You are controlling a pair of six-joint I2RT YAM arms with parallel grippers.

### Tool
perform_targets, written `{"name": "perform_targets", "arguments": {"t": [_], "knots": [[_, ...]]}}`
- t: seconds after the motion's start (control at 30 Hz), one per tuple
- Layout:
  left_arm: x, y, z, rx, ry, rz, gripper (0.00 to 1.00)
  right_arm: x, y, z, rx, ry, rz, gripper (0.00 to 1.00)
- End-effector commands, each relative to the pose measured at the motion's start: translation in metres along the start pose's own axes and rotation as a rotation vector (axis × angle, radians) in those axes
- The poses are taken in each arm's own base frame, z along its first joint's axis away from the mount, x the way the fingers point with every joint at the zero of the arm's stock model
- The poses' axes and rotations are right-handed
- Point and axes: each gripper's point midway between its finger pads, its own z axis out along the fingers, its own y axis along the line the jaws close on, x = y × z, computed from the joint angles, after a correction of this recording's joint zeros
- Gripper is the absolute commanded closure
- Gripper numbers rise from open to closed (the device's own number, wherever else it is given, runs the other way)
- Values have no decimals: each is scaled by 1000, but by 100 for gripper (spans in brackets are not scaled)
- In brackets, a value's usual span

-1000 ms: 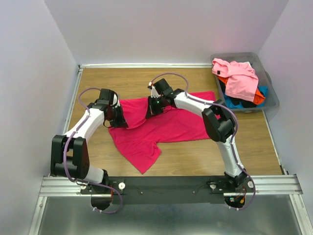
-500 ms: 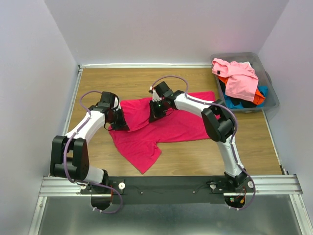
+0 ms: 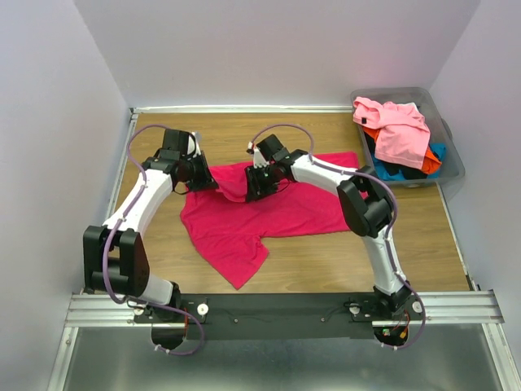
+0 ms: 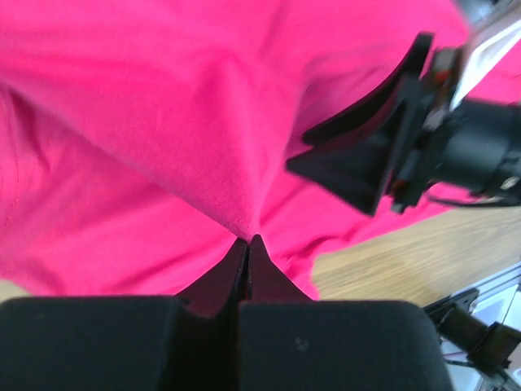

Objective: Fold and stack the t-shirts
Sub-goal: Fold the tshirt

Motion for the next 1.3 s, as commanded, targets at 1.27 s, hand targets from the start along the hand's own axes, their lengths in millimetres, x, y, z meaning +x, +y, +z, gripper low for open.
{"name": "perform_targets", "arguments": {"t": [1.27], "knots": [[-27,6,33,13,19,32,98,-13,13,28,81,-126,-161,62]]}}
